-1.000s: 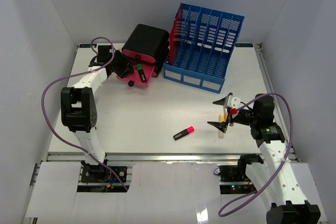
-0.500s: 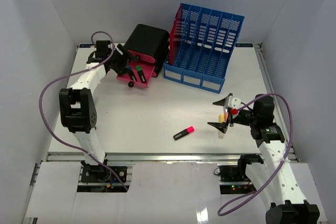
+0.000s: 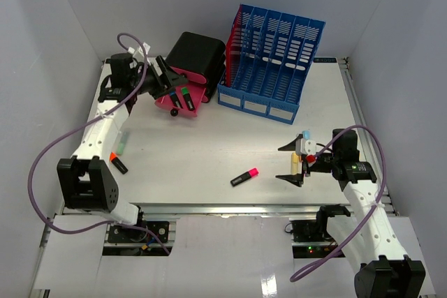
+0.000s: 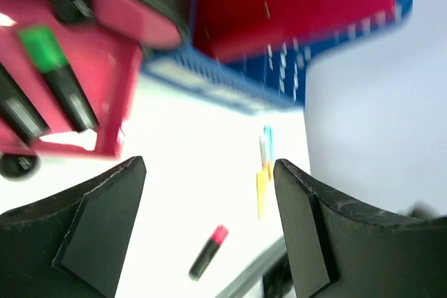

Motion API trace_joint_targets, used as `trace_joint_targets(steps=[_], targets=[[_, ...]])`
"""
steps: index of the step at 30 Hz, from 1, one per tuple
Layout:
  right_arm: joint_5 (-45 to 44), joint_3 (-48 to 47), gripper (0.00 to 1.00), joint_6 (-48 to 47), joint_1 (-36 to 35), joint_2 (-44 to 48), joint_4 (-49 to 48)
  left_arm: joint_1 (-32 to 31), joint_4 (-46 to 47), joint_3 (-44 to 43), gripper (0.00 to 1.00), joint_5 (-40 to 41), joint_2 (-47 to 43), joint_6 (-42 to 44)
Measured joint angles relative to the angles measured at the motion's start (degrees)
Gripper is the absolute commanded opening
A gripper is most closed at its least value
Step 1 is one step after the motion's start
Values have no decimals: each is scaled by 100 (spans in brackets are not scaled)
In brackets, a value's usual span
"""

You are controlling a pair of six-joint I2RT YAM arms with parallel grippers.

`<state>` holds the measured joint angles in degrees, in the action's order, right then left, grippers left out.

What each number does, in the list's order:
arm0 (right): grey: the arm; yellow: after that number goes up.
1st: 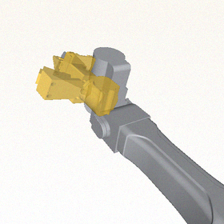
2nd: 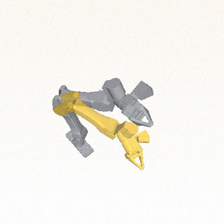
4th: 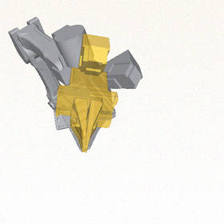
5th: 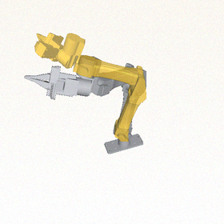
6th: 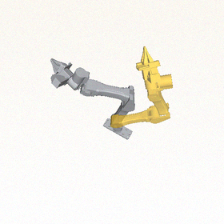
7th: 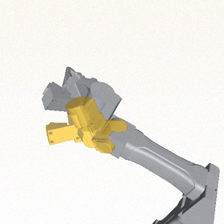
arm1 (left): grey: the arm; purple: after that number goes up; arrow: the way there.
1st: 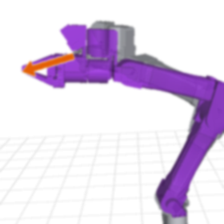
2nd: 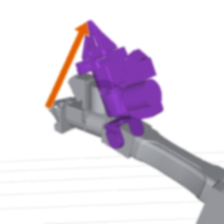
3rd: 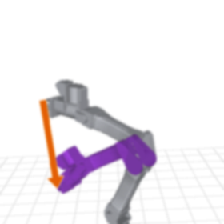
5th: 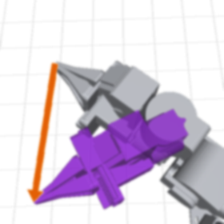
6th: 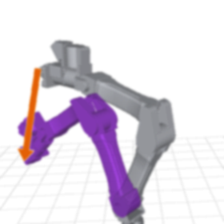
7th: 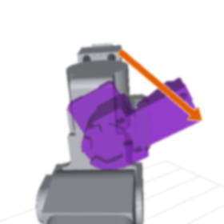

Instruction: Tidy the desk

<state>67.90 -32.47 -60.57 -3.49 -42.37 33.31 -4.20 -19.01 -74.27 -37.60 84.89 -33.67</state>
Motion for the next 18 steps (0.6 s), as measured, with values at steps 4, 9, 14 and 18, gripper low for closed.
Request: trace_joint_targets(steps=[4,9,14,18], targets=[[4,0,92,-180,0,-6,109,-647,-79,656,85,-5,-310,538],[-2,-2,92,-204,0,-79,133,-2442,-314,1360,85,638,-464,1340],[-90,-58,92,-180,20,-149,132,-4052,-394,1745,85,1470,-455,2262],[-119,-104,92,-178,92,-143,131,-4756,-331,1770,85,2138,-149,2846]])
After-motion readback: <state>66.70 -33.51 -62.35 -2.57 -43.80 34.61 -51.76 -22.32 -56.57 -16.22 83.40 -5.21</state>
